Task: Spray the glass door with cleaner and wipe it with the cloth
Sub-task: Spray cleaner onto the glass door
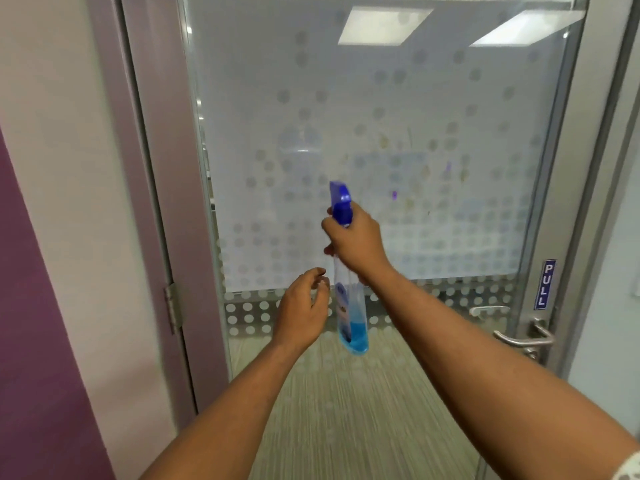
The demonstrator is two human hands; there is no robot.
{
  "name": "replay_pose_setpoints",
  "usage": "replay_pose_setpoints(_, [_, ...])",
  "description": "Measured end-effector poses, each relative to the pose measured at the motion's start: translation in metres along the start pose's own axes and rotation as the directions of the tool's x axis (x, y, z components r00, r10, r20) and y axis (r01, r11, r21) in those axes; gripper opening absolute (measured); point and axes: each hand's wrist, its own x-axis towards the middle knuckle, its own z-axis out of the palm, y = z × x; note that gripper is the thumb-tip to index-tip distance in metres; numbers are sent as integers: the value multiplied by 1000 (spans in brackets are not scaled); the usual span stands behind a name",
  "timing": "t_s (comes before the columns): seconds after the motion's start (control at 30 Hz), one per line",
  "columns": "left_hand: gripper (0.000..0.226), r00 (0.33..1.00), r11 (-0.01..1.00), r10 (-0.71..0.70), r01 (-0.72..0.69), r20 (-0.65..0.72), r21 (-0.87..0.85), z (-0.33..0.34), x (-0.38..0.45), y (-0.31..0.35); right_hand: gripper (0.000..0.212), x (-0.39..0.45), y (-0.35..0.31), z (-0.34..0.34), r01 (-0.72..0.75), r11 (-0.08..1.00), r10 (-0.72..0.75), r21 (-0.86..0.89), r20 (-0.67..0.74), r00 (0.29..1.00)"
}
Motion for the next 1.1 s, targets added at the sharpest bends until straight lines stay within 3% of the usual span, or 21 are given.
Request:
replay_pose_setpoints(0.17, [37,999,1000,19,-18,27,-3,-1,-7,-7,12,-24,26,3,-54,995,50,-79,-45,998])
replay_pose_setpoints(0.37, [36,997,999,50,-49,62,-24,-5,-13,-11,9,-31,42,-27,-136,987,115,-88,-210,971])
replay_pose_setpoints(0.67, [45,980,992,60,-37,190,-121,8,-26,-9,15,-33,11,-92,-58,998,41,-26,-433,900])
replay_pose_setpoints(0.87, [68,915,984,162,-119,370,-135,57,-57,21,16,-76,24,-129,-121,989,74,-86,-421,904])
replay_pose_setpoints(1.1, [104,779,955,284,-179,560,-235,126,-94,88,30,-132,28,-193,-193,979,153,-59,-406,901])
